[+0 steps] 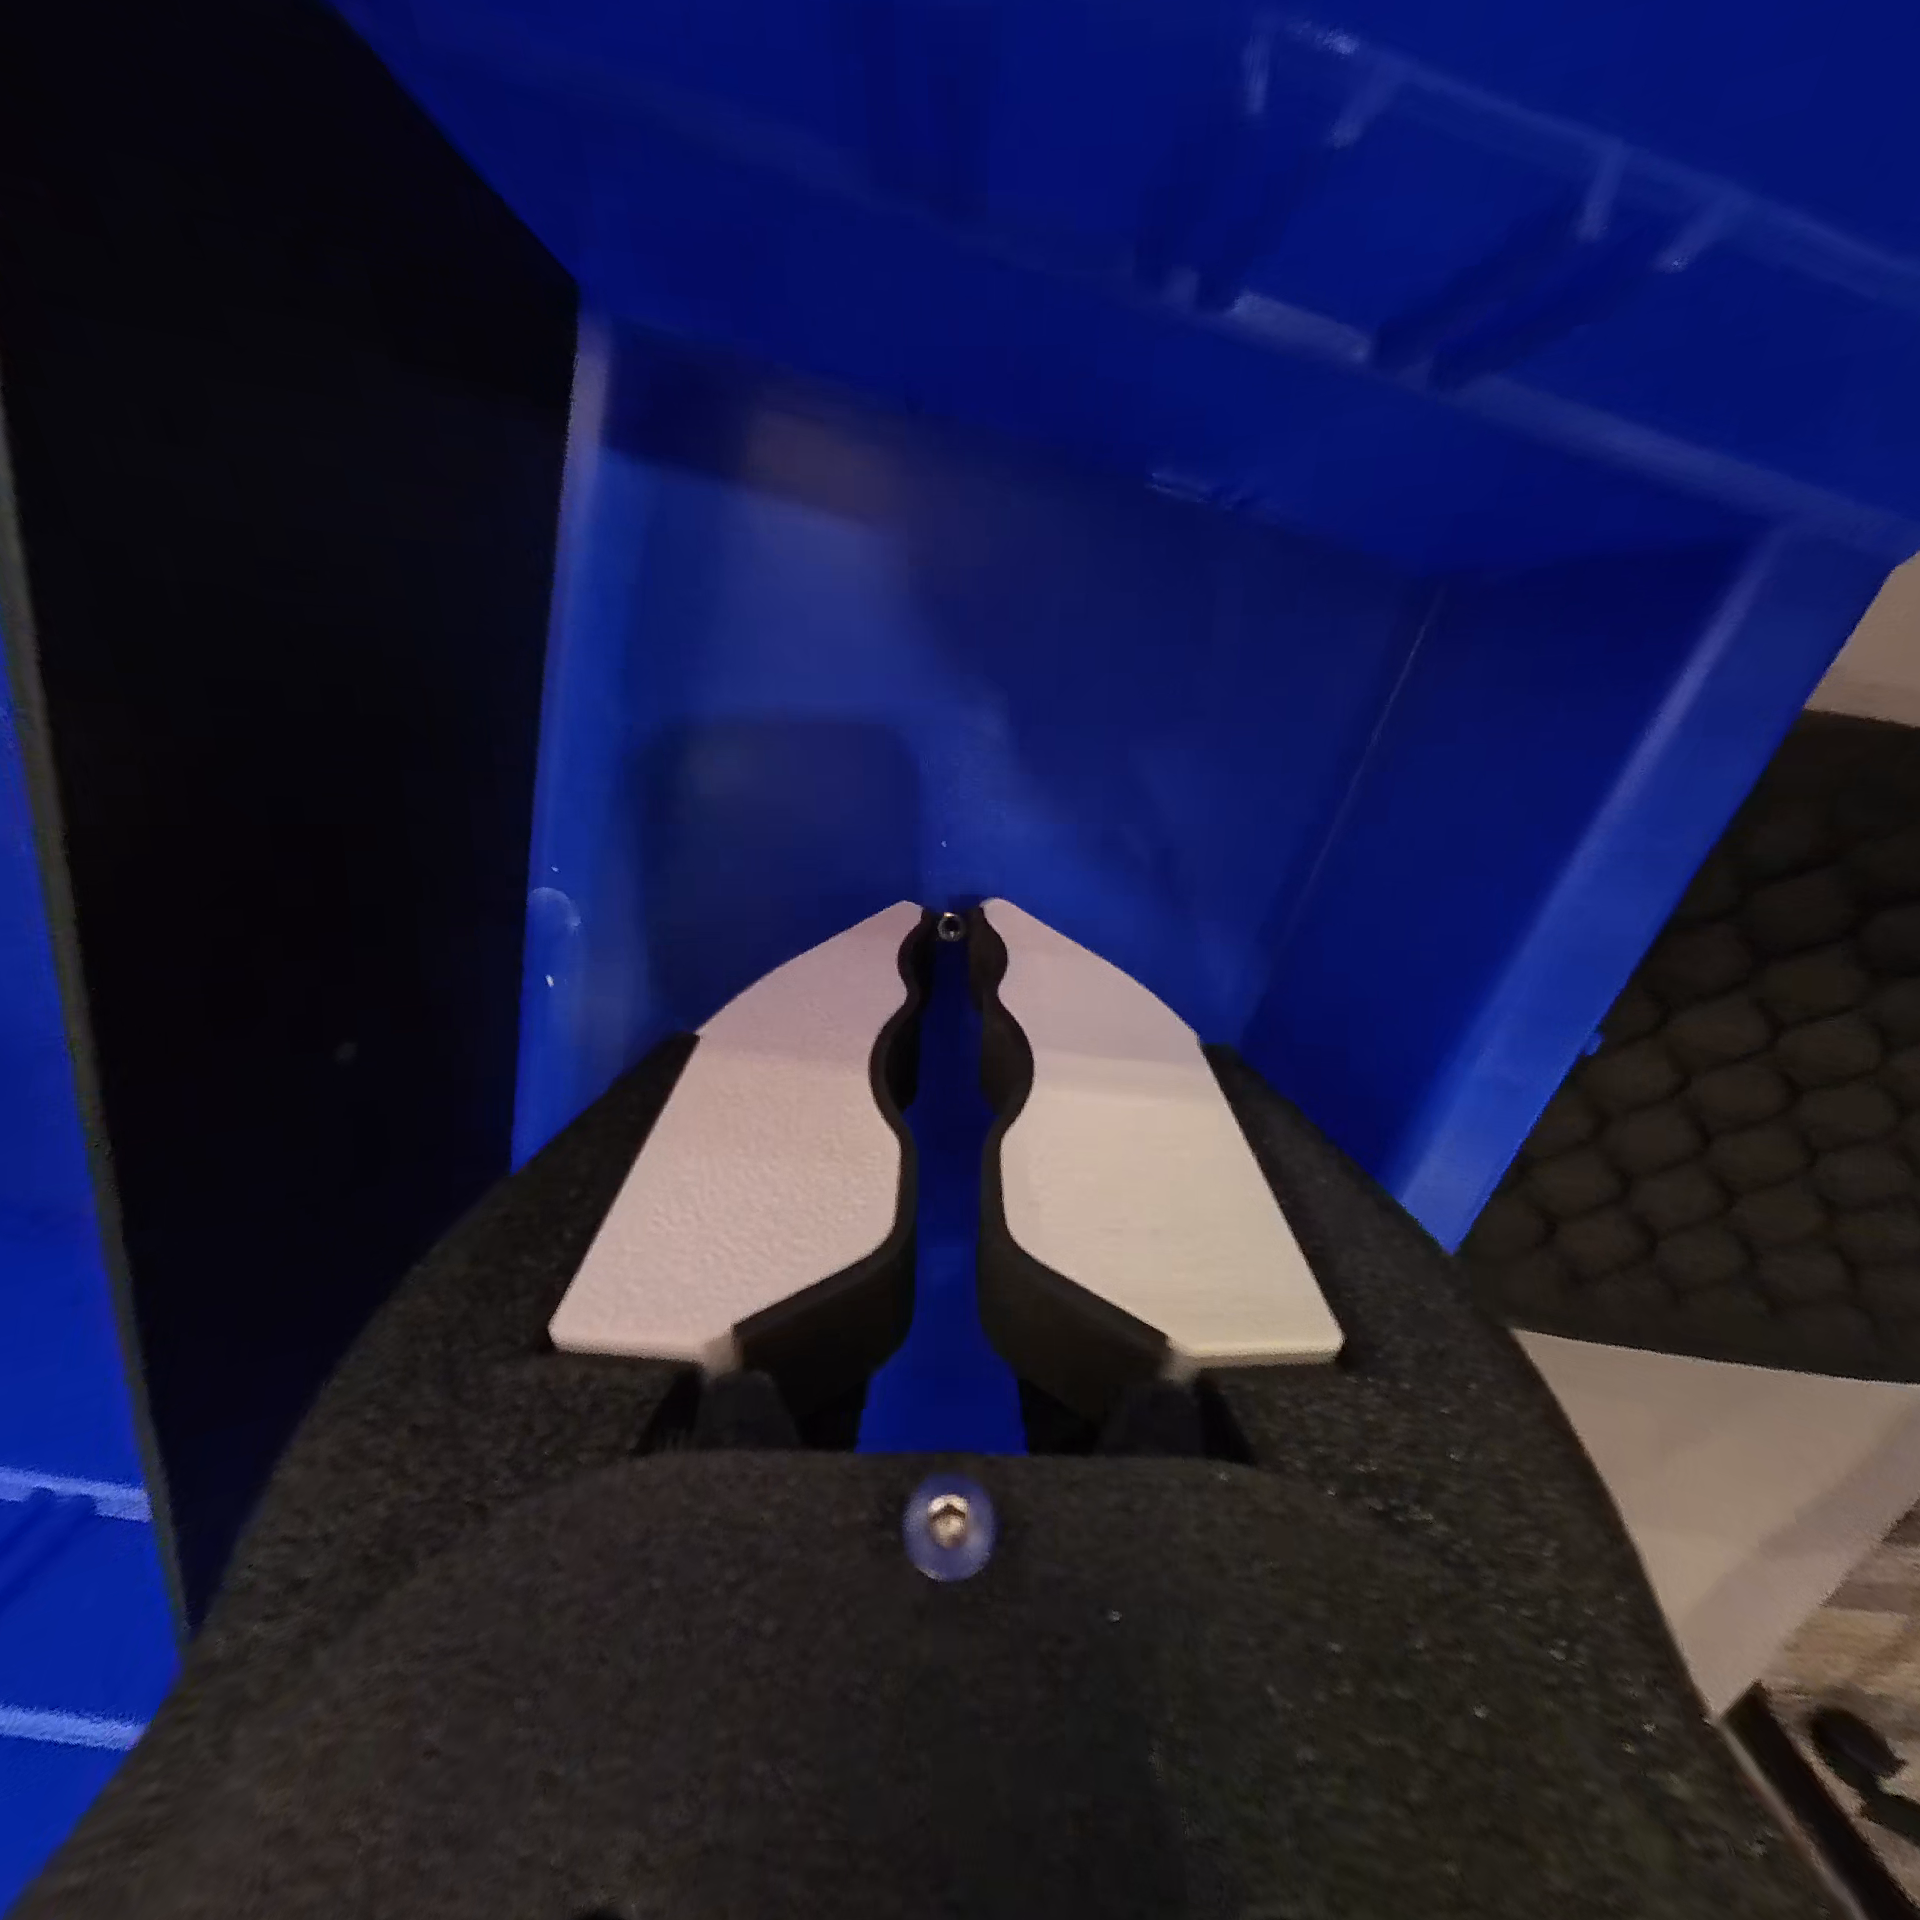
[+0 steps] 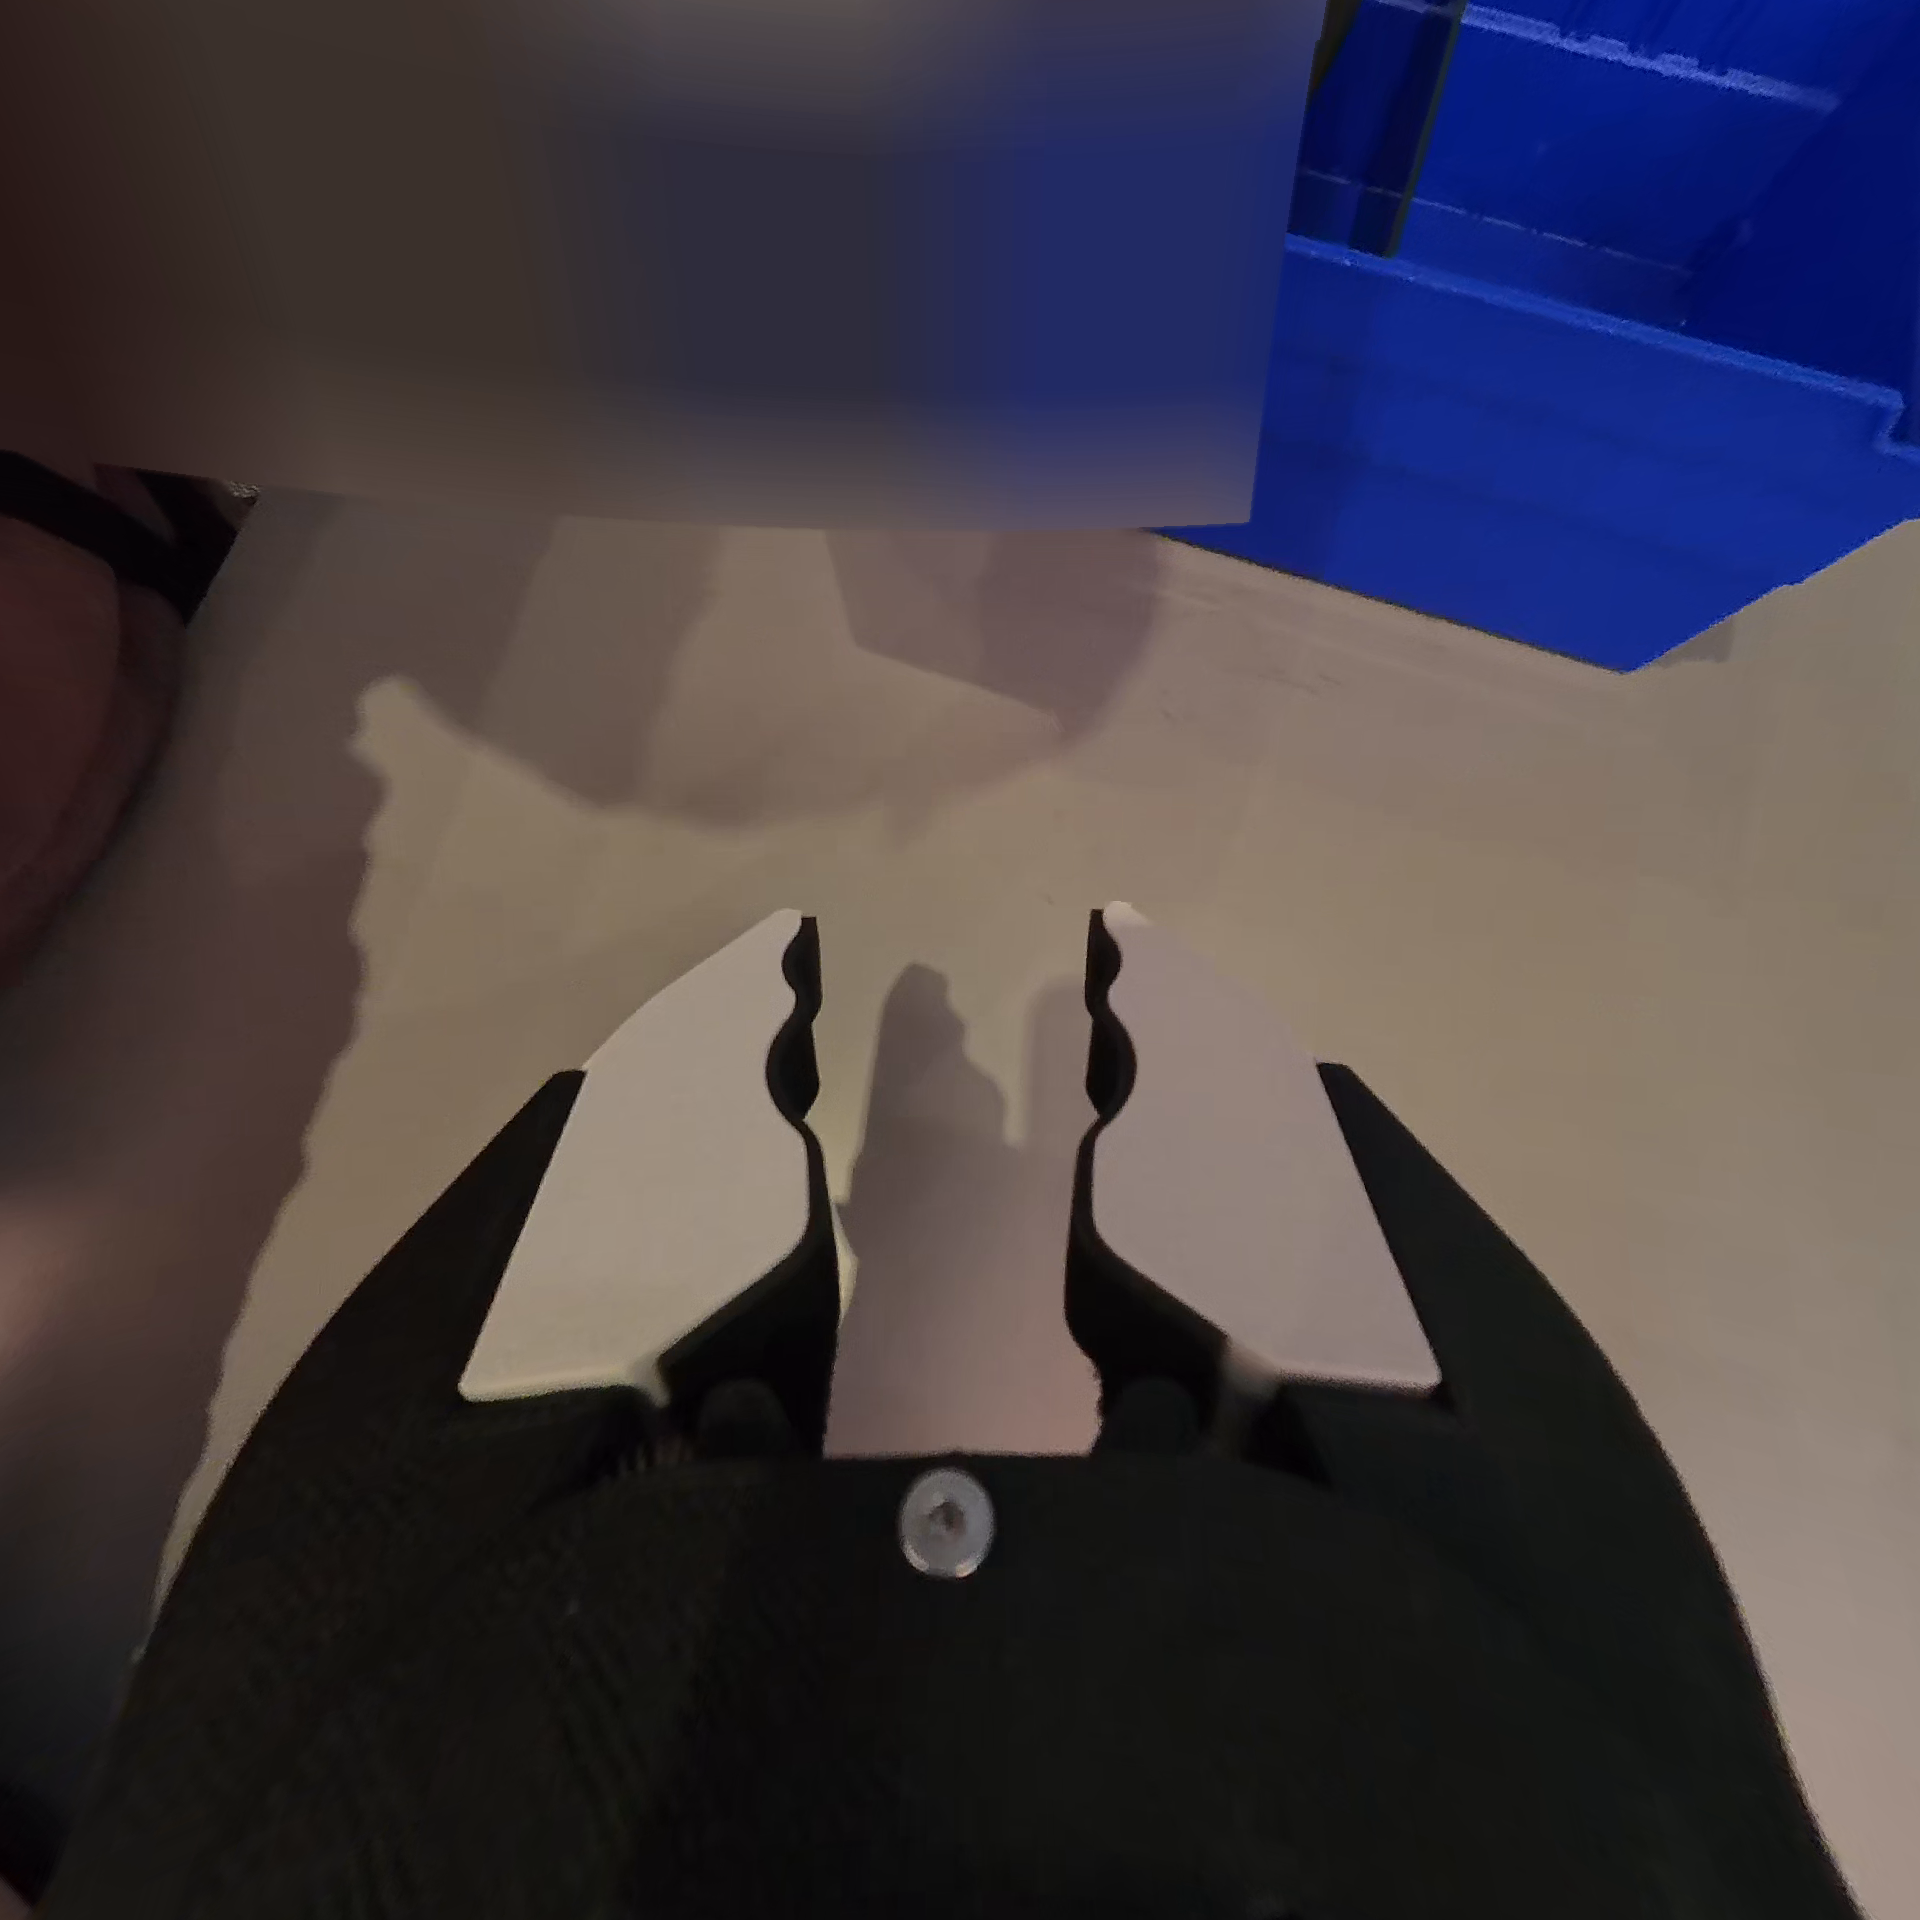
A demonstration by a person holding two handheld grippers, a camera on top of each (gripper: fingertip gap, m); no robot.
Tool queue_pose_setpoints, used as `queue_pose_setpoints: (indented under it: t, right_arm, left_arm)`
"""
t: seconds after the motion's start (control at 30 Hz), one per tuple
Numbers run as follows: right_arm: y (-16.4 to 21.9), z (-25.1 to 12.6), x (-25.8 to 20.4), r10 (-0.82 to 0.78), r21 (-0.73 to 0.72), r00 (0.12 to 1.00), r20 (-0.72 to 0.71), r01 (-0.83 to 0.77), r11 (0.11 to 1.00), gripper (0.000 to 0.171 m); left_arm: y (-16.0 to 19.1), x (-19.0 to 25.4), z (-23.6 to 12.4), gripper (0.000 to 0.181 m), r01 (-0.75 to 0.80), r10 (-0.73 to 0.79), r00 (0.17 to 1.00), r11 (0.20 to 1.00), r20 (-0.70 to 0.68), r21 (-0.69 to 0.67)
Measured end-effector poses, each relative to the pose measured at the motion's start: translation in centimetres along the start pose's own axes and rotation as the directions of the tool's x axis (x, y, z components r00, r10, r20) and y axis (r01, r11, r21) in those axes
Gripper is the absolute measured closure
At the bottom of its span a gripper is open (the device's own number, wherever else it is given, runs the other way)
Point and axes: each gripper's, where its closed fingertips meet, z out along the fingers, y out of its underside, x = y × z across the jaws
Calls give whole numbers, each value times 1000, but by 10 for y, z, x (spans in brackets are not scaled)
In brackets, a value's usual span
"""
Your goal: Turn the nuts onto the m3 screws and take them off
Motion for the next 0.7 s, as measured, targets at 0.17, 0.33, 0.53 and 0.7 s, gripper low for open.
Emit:
queue_pose_setpoints:
  t: [0.17, 0.33, 0.53, 0.7]
  right_arm:
    - [-9, -5, -5, -31, 25, 1000, -3, 31, 999, 122]
    - [-20, -22, -6, -68, 56, 997, -44, 71, 996, 122]
    - [-32, -69, -1, -108, 83, 977, -186, 125, 989, 126]
    - [-23, -127, -1, -75, 73, 945, -317, 103, 992, 127]
  left_arm:
    - [-2, -1, -1, 176, 93, -92, 995, 995, -25, 24]
    - [-13, -5, -33, 176, 82, -89, 992, 993, 91, 81]
    - [-53, -4, -112, 176, 46, -84, 960, 988, 266, 148]
    - [-158, 22, -114, 176, 42, -82, 985, 966, 150, 254]
